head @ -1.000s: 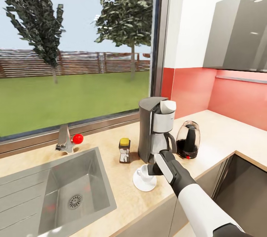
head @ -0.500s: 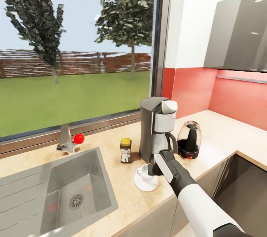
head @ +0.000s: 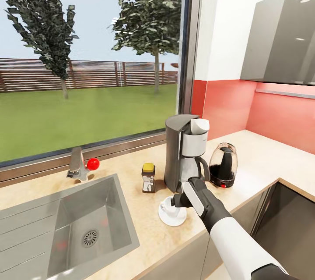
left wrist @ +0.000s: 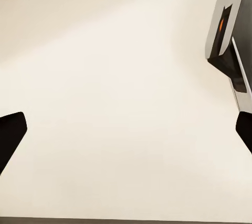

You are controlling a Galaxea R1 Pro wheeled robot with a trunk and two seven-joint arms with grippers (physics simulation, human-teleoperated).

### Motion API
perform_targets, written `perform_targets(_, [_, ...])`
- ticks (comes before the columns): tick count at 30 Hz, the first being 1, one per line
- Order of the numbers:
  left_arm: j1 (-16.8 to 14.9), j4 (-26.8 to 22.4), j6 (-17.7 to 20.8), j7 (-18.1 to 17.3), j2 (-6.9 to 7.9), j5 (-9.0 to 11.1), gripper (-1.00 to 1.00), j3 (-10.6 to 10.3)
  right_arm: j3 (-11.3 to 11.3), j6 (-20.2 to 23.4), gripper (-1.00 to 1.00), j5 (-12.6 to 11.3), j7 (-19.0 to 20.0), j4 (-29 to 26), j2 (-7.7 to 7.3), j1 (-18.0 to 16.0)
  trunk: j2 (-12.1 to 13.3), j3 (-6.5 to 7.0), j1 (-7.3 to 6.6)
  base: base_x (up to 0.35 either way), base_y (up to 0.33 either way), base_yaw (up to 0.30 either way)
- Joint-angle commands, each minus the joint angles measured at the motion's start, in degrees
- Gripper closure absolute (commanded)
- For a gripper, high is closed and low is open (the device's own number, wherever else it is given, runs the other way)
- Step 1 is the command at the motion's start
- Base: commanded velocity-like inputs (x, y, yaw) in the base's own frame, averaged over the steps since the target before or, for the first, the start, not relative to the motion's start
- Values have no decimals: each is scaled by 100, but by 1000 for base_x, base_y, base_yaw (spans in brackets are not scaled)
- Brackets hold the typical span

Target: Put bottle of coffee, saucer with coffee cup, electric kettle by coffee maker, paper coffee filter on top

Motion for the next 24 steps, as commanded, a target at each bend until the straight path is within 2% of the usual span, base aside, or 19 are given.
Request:
perform_targets(1, [5,-8,-10,6,-1,-18,-100,41,15,9,-100,-60,-57,-2,-2,-2,-3,-1,2,0,0,0])
perform_targets(12, [5,-8,-10,7,-1,-18,-100,41,10,9,-100,-60,-62,-95,10,-2,-3,-1,2,0,0,0])
perform_targets(20, [5,-8,-10,6,-1,-23,-100,25,-2,25,-100,-60,-87,-1218,15,-2,-3,-1,2,0,0,0])
perform_targets(24, [5,-11,-10,6,-1,-26,-100,27,-1,27,-100,-60,-90,-1436,16,-2,-3,-1,2,0,0,0])
